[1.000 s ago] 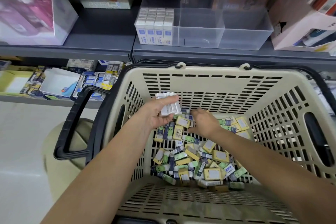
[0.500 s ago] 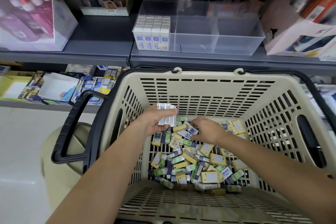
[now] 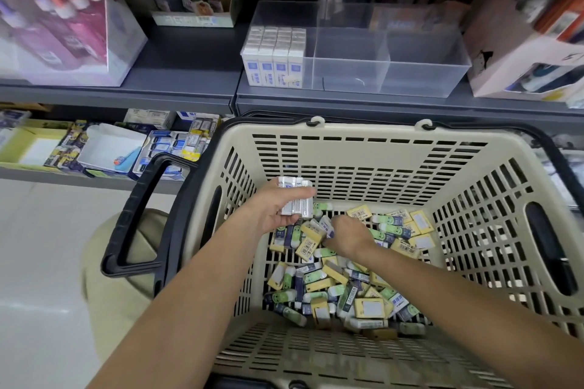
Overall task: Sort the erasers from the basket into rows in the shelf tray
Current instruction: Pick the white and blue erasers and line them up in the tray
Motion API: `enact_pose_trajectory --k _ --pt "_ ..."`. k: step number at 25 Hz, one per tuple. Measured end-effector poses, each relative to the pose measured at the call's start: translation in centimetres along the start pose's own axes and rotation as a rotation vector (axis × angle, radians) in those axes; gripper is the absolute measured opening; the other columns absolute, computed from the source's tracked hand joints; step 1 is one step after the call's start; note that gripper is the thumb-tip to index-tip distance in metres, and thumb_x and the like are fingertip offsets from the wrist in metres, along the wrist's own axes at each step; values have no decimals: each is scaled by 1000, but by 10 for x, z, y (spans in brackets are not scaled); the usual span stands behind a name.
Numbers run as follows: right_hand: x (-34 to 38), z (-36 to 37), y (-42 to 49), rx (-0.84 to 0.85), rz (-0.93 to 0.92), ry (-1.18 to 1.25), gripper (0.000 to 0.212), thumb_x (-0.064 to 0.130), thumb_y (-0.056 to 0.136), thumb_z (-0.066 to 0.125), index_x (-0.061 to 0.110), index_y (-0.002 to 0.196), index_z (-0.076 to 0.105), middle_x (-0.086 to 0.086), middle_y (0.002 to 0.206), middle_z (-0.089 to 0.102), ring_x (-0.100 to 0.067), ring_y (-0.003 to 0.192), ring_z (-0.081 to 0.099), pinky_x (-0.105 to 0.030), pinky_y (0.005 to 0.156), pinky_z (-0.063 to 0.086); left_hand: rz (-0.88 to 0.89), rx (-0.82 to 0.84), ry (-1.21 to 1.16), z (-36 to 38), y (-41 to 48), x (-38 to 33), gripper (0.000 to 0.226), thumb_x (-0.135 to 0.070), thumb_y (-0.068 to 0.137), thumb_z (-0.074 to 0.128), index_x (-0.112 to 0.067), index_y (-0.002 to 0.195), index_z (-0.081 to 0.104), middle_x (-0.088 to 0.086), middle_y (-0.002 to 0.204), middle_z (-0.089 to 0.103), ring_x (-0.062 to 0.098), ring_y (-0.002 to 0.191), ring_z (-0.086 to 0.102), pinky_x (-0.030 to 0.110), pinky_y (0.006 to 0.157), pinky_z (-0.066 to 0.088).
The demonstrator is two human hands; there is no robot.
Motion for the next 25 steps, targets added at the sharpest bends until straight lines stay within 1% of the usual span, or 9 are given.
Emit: enact_pose_trajectory --k 5,8,10,13,16,19,21,23,25 --pt "-4 -33 -9 38 -43 91 17 24 85 64 11 78 55 -3 77 59 -22 73 59 -29 58 45 15 3 -14 -2 4 -1 42 -16 66 84 -15 98 57 4 87 63 16 71 61 22 52 52" --pt "-4 -77 -23 97 -172 128 10 21 86 64 19 79 57 0 81 62 -23 80 61 -32 66 47 9 -9 56 -5 4 -7 51 -15 64 84 -16 105 55 6 101 61 20 81 61 24 55 55" --pt "7 -105 -38 132 -300 180 11 17 84 66 25 80 60 1 85 65 -21 82 62 -35 73 50 -92 90 95 -1 -2 -11 56 -13 61 85 -13 108 56 10 101 66 23 84 66 31 60 57" --pt "29 -136 -58 111 -425 293 20 13 82 69 31 80 61 12 77 63 -5 71 58 -24 72 48 -235 351 56 9 -19 -13 46 -11 60 79 -6 102 60 9 82 72 21 73 70 32 58 57" --pt "43 -160 -69 36 -485 361 14 8 80 70 20 86 65 12 73 60 6 61 52 -13 65 42 -189 455 -66 15 -26 -17 29 -16 63 74 -5 88 69 11 78 72 20 67 70 28 50 56" --pt "50 -177 -77 -46 -517 473 17 7 77 72 16 91 67 6 80 66 -2 71 58 -18 72 46 -135 525 -243 20 -33 -23 31 -14 53 86 -1 79 75 16 83 71 25 72 70 31 56 59" --pt "53 -183 -80 -112 -532 534 18 8 77 72 18 92 69 5 83 68 -3 74 60 -18 75 47 -81 514 -258 21 -37 -28 35 -12 45 91 -2 75 75 14 79 71 22 66 69 30 60 58" --pt "53 -187 -81 -140 -537 584 16 10 82 68 20 93 68 2 87 69 -6 78 62 -21 77 48 3 467 -227 22 -41 -35 19 -10 55 83 -6 71 75 10 74 71 17 60 68 25 55 57" --pt "52 -191 -80 -147 -520 655 17 10 88 60 23 98 65 4 81 66 -7 71 59 -23 70 49 57 441 -270 22 -46 -46 12 -7 59 76 -7 72 75 10 73 71 17 58 67 23 50 55"
Point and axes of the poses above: each hand's wrist, its own y-axis towards the middle knuckle, its own z-axis out of the palm, x = y × z, the point moved 3 cm from there along y, towards the middle knuckle
